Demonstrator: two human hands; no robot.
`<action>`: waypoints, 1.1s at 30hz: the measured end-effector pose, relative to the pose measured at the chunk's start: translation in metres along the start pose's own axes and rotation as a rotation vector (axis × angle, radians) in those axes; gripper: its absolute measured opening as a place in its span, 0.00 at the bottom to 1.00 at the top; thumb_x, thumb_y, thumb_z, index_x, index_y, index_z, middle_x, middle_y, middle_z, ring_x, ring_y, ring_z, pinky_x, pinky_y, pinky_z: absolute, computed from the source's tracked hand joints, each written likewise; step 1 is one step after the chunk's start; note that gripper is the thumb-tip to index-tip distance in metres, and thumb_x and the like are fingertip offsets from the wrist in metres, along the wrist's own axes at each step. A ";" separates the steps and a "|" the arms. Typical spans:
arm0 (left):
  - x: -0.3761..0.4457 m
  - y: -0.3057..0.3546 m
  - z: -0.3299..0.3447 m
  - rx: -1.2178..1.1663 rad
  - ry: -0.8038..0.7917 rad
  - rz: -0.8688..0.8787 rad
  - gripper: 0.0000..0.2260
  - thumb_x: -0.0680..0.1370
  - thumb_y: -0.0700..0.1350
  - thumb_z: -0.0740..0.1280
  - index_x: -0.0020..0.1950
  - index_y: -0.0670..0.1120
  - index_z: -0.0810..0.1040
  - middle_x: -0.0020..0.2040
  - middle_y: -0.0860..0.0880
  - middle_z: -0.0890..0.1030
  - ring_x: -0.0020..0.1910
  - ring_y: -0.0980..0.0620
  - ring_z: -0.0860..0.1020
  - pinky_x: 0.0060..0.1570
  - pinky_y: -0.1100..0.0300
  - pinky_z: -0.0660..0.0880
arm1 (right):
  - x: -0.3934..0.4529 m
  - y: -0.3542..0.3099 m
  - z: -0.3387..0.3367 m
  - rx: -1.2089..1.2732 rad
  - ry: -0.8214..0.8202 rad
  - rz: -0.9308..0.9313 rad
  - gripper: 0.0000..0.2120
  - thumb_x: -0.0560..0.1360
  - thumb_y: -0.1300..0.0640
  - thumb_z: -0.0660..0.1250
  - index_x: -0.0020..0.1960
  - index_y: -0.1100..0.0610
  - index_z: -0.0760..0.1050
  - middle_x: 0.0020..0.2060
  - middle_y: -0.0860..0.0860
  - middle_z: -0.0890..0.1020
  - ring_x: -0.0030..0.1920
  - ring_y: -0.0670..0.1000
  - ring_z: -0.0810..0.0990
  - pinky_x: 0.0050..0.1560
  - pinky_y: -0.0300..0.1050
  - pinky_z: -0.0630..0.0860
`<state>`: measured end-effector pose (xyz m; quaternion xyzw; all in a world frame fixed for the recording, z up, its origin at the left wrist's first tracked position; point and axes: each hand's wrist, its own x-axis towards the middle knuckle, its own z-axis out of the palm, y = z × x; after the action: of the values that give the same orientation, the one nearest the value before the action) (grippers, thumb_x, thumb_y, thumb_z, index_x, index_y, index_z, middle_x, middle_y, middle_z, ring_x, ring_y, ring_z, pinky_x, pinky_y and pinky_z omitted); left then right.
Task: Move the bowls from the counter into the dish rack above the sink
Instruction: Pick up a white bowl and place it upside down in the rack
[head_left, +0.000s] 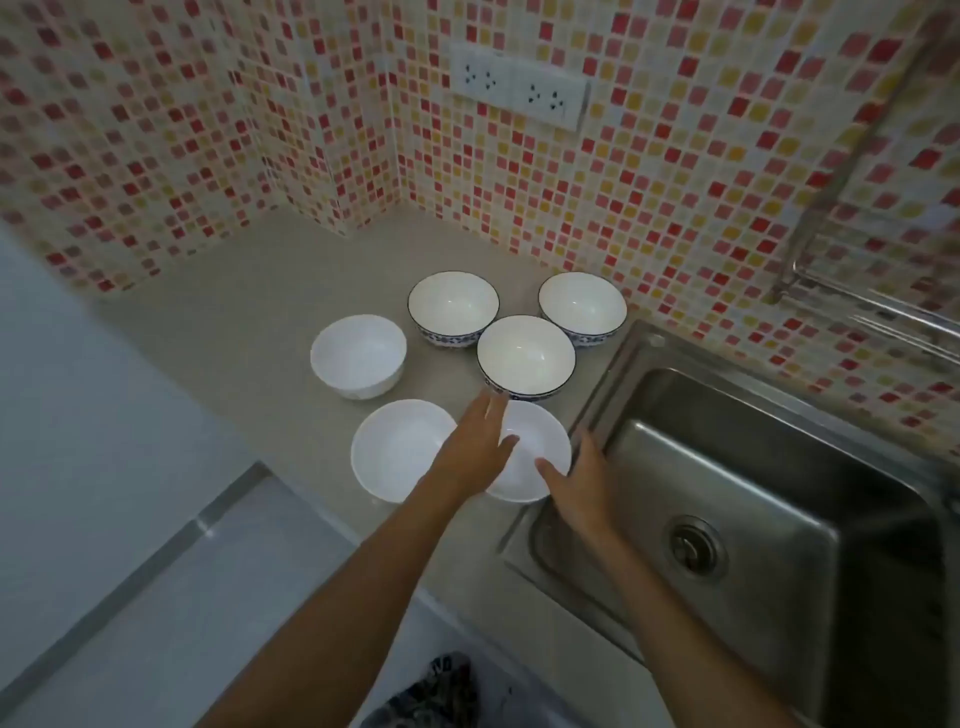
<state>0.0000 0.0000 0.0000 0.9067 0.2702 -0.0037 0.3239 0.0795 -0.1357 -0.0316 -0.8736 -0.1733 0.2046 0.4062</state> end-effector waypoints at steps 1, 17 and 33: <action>0.003 -0.001 0.001 0.003 -0.001 0.013 0.27 0.81 0.50 0.59 0.77 0.45 0.52 0.78 0.44 0.54 0.76 0.44 0.56 0.72 0.50 0.59 | 0.003 0.001 0.003 0.006 0.008 0.015 0.33 0.72 0.54 0.72 0.73 0.57 0.63 0.68 0.57 0.73 0.65 0.59 0.73 0.63 0.60 0.74; 0.035 0.020 0.005 -0.321 -0.051 0.094 0.18 0.80 0.45 0.60 0.69 0.43 0.69 0.66 0.43 0.75 0.64 0.44 0.73 0.63 0.53 0.70 | -0.012 0.000 -0.054 0.179 0.251 0.116 0.23 0.72 0.71 0.60 0.64 0.58 0.74 0.54 0.53 0.80 0.53 0.51 0.76 0.50 0.45 0.73; 0.021 0.213 0.025 -0.926 -0.340 0.066 0.13 0.78 0.63 0.53 0.60 0.63 0.69 0.62 0.49 0.77 0.58 0.47 0.77 0.60 0.43 0.75 | -0.057 0.014 -0.217 0.304 0.608 0.061 0.17 0.77 0.61 0.63 0.65 0.50 0.74 0.54 0.45 0.77 0.55 0.50 0.76 0.50 0.59 0.82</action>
<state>0.1266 -0.1416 0.1011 0.6621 0.1579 -0.0210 0.7323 0.1410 -0.3094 0.0972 -0.8288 0.0147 -0.0297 0.5585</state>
